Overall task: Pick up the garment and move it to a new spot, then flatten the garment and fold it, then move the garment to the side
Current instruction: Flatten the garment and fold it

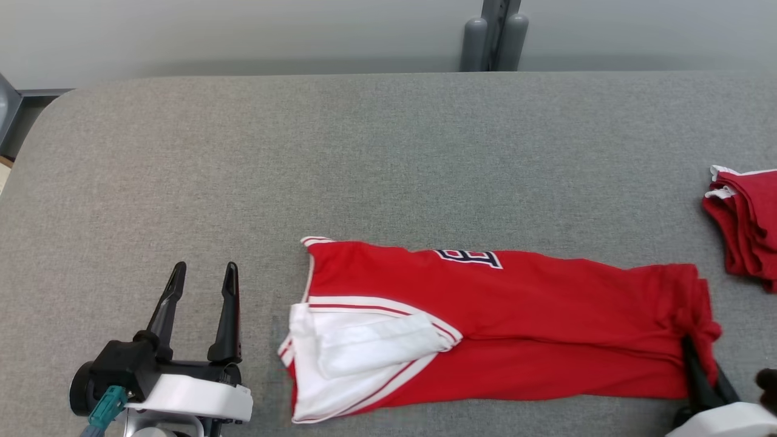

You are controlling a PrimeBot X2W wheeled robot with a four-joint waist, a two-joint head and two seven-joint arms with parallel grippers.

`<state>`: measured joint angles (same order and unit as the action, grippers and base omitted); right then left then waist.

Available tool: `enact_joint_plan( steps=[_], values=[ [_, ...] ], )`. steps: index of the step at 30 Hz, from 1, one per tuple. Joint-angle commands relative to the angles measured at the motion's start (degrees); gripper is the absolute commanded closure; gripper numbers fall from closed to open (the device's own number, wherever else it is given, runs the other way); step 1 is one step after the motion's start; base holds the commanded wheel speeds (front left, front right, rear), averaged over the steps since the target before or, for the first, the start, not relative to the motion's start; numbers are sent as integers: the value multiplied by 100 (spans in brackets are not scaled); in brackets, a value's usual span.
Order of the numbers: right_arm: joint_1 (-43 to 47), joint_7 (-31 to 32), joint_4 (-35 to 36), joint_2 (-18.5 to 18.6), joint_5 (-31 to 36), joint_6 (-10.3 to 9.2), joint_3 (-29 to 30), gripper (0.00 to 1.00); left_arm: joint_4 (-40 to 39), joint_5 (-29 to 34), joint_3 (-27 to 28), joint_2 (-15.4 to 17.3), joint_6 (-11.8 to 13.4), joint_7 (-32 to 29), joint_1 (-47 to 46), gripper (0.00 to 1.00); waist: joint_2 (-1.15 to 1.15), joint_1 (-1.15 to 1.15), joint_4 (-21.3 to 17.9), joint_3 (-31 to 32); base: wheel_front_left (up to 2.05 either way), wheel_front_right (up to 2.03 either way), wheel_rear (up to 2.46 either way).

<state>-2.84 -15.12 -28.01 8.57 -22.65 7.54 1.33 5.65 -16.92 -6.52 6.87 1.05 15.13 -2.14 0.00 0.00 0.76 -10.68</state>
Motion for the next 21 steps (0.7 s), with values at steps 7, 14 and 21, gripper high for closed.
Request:
enact_joint_plan(
  steps=[7, 14, 21],
  values=[
    [159, 0, 590, 154, 239, -6, 359, 100, -22, 47, 53, 13, -40, -3, -27, 0, 0, 0, -74, 9, 0, 0, 0],
    [-43, 410, 2099, -177, 435, -5, -534, 100, -5, 67, 29, 16, -50, -4, -28, 0, 0, 0, -148, 66, 0, 0, 0],
    [-327, 899, 2806, -457, 161, -5, -1562, 100, 44, 73, -51, -26, -79, -4, -146, 0, 0, 0, -28, 112, 0, 0, 0]
  ],
)
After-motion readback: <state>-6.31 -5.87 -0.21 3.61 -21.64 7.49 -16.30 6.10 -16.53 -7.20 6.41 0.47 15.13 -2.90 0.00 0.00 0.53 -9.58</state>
